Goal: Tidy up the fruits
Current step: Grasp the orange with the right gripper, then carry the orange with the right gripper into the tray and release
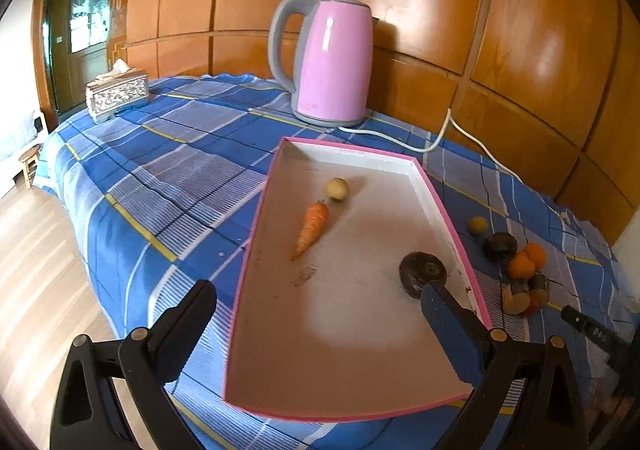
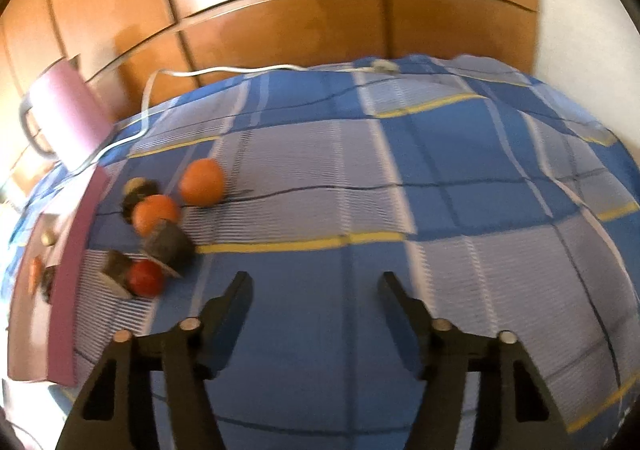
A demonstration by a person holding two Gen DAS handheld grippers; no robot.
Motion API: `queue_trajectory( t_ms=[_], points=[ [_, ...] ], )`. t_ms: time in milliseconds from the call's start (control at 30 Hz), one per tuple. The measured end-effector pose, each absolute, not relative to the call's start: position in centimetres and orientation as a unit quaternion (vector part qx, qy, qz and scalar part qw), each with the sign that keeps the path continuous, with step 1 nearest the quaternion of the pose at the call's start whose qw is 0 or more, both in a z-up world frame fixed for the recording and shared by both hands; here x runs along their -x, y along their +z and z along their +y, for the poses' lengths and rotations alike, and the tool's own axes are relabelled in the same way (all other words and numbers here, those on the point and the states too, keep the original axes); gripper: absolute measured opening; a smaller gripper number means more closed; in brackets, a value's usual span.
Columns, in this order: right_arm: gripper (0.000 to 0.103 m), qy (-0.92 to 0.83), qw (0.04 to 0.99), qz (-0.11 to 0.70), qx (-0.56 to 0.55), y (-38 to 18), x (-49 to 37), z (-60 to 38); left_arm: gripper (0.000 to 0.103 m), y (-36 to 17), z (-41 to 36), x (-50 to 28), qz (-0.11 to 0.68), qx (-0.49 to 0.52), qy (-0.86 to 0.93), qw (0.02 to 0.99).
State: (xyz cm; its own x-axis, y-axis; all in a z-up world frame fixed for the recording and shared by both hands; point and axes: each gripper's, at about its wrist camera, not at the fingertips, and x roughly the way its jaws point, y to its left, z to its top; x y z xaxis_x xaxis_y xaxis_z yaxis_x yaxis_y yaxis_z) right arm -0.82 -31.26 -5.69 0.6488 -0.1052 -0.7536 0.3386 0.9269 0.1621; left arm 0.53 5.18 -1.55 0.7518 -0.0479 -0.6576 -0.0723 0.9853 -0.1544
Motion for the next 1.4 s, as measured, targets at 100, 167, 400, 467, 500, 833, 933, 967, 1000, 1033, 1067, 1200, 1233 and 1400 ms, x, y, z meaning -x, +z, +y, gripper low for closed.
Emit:
queue_trajectory(
  t_ms=[100,167,400,467,500,833,933,967,1000,1033,1067,1200,1233,1400],
  points=[
    [0.052,-0.094,0.897,0.404,-0.152,-5.3,-0.9,-30.5,0.103,-1.9,5.6,-0.8,0.356,0.089,0.016,0.93],
    [0.052,-0.081,0.898,0.403,-0.155,-4.9,-1.9,-30.0,0.103,-2.2,5.8,-0.9,0.361,0.089,0.02,0.928],
    [0.052,-0.048,0.899,0.401,-0.171,-3.2,-6.3,-29.2,0.103,-3.1,6.2,-1.3,0.376,0.093,0.027,0.922],
    [0.052,-0.042,0.895,0.407,-0.177,-3.3,-7.5,-29.1,0.103,-3.3,6.3,-1.4,0.378,0.094,0.027,0.92],
    [0.052,-0.041,0.893,0.41,-0.179,-3.4,-8.1,-29.1,0.103,-3.3,6.3,-1.4,0.379,0.095,0.027,0.92],
    [0.039,-0.036,0.871,0.447,-0.203,-6.0,-11.5,-29.4,0.103,-3.9,6.9,-1.7,0.391,0.107,0.035,0.914],
    [0.039,-0.037,0.873,0.442,-0.204,-5.8,-11.0,-29.6,0.103,-4.2,7.2,-1.7,0.397,0.114,0.037,0.91],
    [0.039,-0.044,0.874,0.438,-0.205,-5.8,-10.7,-29.8,0.103,-4.2,7.3,-1.7,0.398,0.116,0.038,0.909],
    [0.039,-0.05,0.876,0.43,-0.213,-5.6,-10.3,-30.2,0.103,-4.3,7.4,-1.7,0.399,0.118,0.039,0.909],
    [0.039,-0.055,0.877,0.424,-0.221,-5.5,-9.8,-30.6,0.103,-4.3,7.4,-1.7,0.399,0.119,0.038,0.908],
    [0.039,-0.059,0.877,0.42,-0.227,-5.4,-9.5,-31.0,0.103,-4.3,7.4,-1.7,0.4,0.12,0.038,0.908],
    [0.039,-0.075,0.88,0.405,-0.238,-4.7,-7.6,-32.2,0.103,-4.2,7.3,-1.6,0.399,0.12,0.037,0.908],
    [0.039,-0.074,0.882,0.399,-0.24,-4.4,-7.0,-32.4,0.103,-4.2,7.2,-1.5,0.398,0.119,0.036,0.909],
    [0.039,-0.049,0.894,0.386,-0.222,-3.0,-4.7,-31.7,0.103,-4.0,7.1,-1.4,0.398,0.119,0.035,0.909]
  ],
)
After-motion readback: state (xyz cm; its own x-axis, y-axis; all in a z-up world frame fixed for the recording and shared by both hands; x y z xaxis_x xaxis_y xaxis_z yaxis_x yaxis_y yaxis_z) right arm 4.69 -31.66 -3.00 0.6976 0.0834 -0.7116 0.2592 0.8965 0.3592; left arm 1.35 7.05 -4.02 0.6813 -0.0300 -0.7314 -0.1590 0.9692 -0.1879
